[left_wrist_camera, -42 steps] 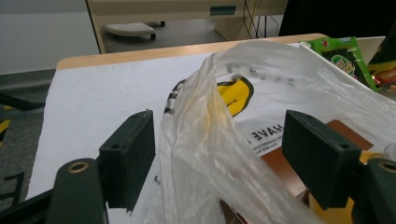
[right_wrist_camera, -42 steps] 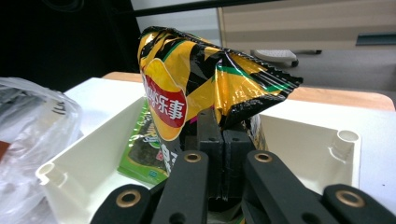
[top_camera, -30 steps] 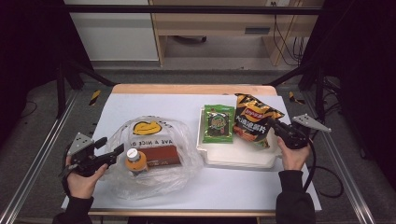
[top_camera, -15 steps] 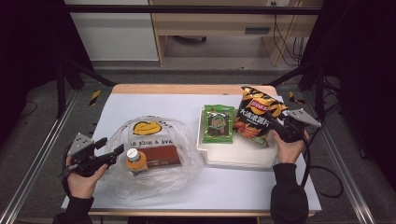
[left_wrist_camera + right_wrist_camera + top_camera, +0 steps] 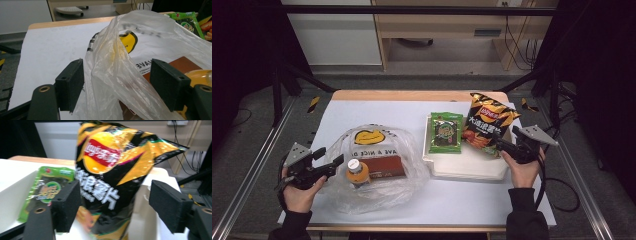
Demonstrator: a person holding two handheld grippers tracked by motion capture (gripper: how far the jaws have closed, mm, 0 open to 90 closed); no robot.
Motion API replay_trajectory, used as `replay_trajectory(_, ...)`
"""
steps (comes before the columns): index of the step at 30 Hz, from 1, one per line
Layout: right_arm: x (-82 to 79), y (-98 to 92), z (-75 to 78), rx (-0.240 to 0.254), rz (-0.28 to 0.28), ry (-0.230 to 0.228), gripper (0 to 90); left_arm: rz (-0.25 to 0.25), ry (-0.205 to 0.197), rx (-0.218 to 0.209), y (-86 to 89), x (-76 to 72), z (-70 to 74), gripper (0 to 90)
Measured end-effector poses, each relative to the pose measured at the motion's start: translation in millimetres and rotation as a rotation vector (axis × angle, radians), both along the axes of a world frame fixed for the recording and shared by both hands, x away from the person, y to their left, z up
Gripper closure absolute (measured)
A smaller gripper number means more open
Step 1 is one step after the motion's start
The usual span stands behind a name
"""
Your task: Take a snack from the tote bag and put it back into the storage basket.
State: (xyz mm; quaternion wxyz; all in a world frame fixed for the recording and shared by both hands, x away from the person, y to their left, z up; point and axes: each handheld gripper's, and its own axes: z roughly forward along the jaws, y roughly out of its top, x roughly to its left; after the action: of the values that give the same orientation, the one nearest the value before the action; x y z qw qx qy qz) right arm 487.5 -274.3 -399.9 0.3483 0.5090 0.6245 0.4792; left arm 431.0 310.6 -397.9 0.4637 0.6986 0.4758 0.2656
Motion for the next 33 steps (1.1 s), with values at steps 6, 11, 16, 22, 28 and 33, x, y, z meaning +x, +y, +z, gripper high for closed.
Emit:
replay_trajectory(6,-13.2,9.7,0.3,-0.021,0.002,0.000,42.5,0.008,-0.002,-0.001,0.8,-0.5,0.2,28.6)
replay_trajectory(11,-15.0,19.8,-2.5,-0.021,0.083,0.041,71.6,0.010,-0.003,-0.005,2.7,-0.9,0.3,30.1)
replay_trajectory(16,-1.4,36.7,-12.2,-0.047,0.107,0.092,82.0,0.011,-0.005,-0.010,4.0,-1.4,0.7,31.2)
replay_trajectory(22,9.0,38.3,-18.9,-0.108,0.018,0.117,80.4,0.014,-0.002,-0.017,6.0,-1.5,0.2,31.6)
replay_trajectory(28,14.0,27.1,-19.5,-0.121,-0.045,0.128,80.4,0.013,-0.002,-0.019,6.1,-1.5,0.1,31.7)
replay_trajectory(33,17.8,15.4,-21.0,-0.137,-0.097,0.158,79.9,0.016,0.000,-0.019,7.3,-1.1,-0.5,31.7)
